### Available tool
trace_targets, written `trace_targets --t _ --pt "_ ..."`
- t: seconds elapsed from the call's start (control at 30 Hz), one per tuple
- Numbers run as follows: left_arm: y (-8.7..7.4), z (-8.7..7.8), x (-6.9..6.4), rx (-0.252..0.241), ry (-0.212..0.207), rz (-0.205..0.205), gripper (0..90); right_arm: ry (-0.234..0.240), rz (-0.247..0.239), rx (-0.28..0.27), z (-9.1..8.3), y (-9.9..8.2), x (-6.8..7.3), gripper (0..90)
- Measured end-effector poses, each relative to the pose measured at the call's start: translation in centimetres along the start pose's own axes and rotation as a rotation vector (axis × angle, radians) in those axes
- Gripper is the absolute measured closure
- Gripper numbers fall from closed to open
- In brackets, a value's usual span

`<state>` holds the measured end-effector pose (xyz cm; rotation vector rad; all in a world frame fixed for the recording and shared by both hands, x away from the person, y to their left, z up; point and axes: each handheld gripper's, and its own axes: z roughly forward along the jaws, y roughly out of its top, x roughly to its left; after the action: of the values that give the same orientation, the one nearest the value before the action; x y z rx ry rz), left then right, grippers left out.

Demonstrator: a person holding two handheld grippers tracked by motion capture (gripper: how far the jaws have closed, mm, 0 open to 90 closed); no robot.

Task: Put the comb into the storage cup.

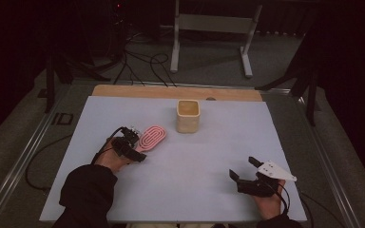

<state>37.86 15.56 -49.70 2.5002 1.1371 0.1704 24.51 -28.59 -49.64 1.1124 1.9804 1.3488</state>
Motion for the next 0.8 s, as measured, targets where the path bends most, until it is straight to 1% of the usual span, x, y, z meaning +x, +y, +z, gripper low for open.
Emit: trace_targets --t 0.03,0.13,0.23,0.3,0.4,0.43,0.53,0.6,0.8 --pt "0.1 0.1 0.0 0.002 -0.001 -0.005 34.3 0.0 -0.002 0.0 0.0 0.0 0.0 8.0" --pt "0.3 0.1 0.0 0.013 0.012 0.0 39.7 0.0 -0.001 0.0 0.0 0.0 0.0 8.0" --pt "0.4 0.0 0.1 0.024 0.024 -0.001 47.6 0.0 0.0 0.0 0.0 0.0 0.0 8.0" --pt "0.5 0.0 0.1 0.031 0.033 0.005 52.2 0.0 0.0 0.0 0.0 0.0 0.0 8.0" --pt "0.7 0.0 -0.1 0.039 0.03 0.017 57.1 -0.001 0.0 0.001 0.0 0.0 0.0 8.0" --pt "0.8 0.0 -0.1 0.05 0.032 0.027 58.2 -0.001 0.0 0.001 0.0 0.0 0.0 8.0" --pt "1.0 0.0 -0.4 0.054 0.033 0.021 61.7 -0.002 -0.003 0.002 0.0 0.0 0.0 8.0" --pt "1.2 0.0 -0.3 0.066 0.035 0.023 63.8 -0.003 -0.002 0.002 0.1 0.0 0.0 8.0" --pt "1.3 0.1 -0.3 0.067 0.03 0.028 66.2 -0.001 0.002 0.004 0.1 0.0 -0.1 8.0"
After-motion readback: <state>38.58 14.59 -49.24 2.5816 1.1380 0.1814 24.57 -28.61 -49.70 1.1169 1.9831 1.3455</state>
